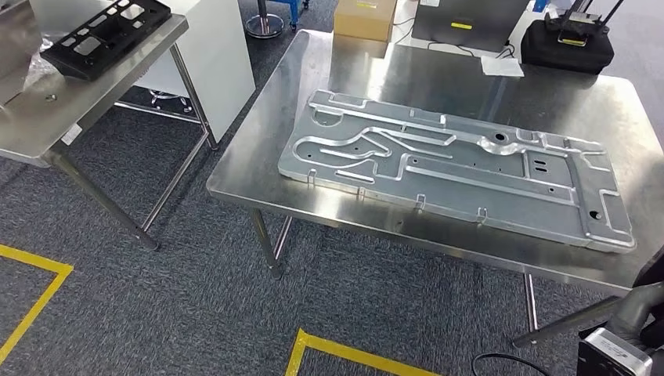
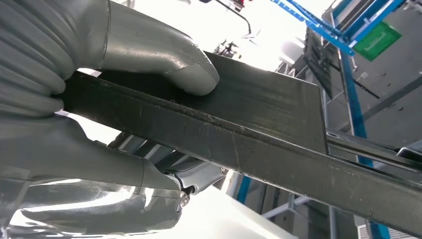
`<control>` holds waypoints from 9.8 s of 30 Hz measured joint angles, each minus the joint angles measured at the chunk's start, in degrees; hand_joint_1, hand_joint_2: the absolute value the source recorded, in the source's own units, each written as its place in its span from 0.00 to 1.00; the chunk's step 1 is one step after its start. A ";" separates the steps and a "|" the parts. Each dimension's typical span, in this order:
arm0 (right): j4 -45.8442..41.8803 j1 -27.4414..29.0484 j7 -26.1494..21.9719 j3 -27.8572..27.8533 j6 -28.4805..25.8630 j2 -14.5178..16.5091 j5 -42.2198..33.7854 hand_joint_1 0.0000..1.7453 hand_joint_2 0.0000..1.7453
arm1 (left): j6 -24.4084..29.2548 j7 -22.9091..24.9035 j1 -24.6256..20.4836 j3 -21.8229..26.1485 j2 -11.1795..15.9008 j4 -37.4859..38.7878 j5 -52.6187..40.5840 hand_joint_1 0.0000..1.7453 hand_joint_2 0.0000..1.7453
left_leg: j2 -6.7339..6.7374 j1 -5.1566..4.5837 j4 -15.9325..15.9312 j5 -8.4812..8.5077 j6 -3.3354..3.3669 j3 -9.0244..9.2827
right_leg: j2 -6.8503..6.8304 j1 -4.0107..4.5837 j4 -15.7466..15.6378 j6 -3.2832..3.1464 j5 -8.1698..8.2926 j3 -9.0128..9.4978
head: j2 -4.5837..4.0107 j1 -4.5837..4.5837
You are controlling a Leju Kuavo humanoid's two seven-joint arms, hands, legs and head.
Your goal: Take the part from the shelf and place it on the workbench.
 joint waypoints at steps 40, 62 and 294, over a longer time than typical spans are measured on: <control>36.11 -34.27 32.54 25.01 13.32 -38.66 46.29 1.00 1.00 | -1.85 -0.19 -1.90 -2.58 0.60 0.23 -4.59 0.00 0.00 | 0.96 0.10 8.79 0.76 -2.65 -11.00 | 0.19 -1.15 -8.85 -1.69 10.43 4.47 | -0.01 0.37; 68.39 -48.50 26.99 48.38 8.73 -29.85 46.29 0.00 1.00 | -3.03 0.33 -2.26 -2.98 1.05 0.31 -6.27 0.00 0.00 | 0.84 -0.54 0.57 6.08 0.15 -8.02 | -0.36 -0.27 -4.26 -0.05 10.70 0.97 | -0.02 0.44; 104.25 -15.07 16.40 -52.68 24.27 -0.03 13.19 0.00 0.00 | 2.46 -1.84 0.42 10.10 -1.87 -0.12 2.31 0.00 0.00 | 1.62 0.39 4.52 1.49 -3.83 -6.40 | -2.74 2.30 -11.12 -4.68 9.17 7.90 | -0.01 -0.40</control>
